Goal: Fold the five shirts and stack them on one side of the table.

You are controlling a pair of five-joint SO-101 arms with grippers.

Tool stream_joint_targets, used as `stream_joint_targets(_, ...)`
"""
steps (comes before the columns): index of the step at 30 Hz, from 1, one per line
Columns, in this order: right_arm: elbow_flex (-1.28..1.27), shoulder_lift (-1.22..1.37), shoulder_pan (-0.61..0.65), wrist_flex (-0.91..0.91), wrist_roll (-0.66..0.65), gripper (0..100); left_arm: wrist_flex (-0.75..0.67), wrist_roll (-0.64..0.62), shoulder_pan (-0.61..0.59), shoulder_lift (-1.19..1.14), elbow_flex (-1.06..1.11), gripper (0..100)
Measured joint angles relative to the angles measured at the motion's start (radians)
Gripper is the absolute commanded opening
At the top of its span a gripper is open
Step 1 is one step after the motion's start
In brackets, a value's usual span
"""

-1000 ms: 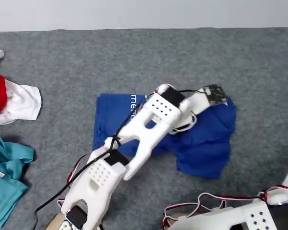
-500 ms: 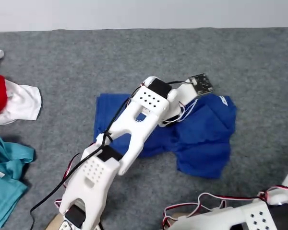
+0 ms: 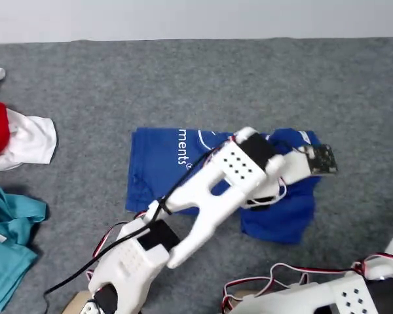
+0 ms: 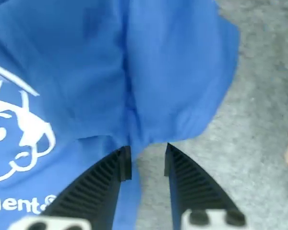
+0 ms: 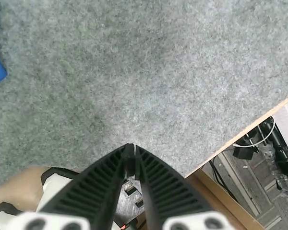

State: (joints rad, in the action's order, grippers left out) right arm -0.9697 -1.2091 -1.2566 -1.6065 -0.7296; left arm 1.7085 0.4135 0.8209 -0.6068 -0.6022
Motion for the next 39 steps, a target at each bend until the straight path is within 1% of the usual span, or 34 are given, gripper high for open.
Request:
stream_joint_targets(2, 0.000, 0.000, 0.000, 0.000, 0.000, 1.0, 0.000, 0.005, 0.021, -0.034, 0.003, 18)
stream_joint_targets(4, 0.000, 0.000, 0.000, 0.000, 0.000, 1.0, 0.000, 0.043, 0.048, -0.077, 0.003, 19)
stream_joint_targets(10, 0.000, 0.000, 0.000, 0.000, 0.000, 1.0, 0.000, 0.074, 0.135, -0.133, 0.003, 19)
stream_joint_targets(14, 0.000, 0.000, 0.000, 0.000, 0.000, 1.0, 0.000, 0.103, 0.163, -0.160, -0.026, 19)
stream_joint_targets(19, 0.000, 0.000, 0.000, 0.000, 0.000, 1.0, 0.000, 0.103, 0.166, -0.241, -0.130, 19)
stream_joint_targets(27, 0.000, 0.000, 0.000, 0.000, 0.000, 1.0, 0.005, 0.104, 0.166, -0.433, -0.359, 18)
stream_joint_targets(29, 0.000, 0.000, 0.000, 0.000, 0.000, 1.0, 0.011, 0.104, 0.166, -0.443, -0.405, 16)
stream_joint_targets(33, 0.000, 0.000, 0.000, 0.000, 0.000, 1.0, 0.015, 0.104, 0.164, -0.443, -0.431, 1)
stream_joint_targets(39, 0.000, 0.000, 0.000, 0.000, 0.000, 1.0, 0.015, 0.107, 0.146, -0.443, -0.433, 0)
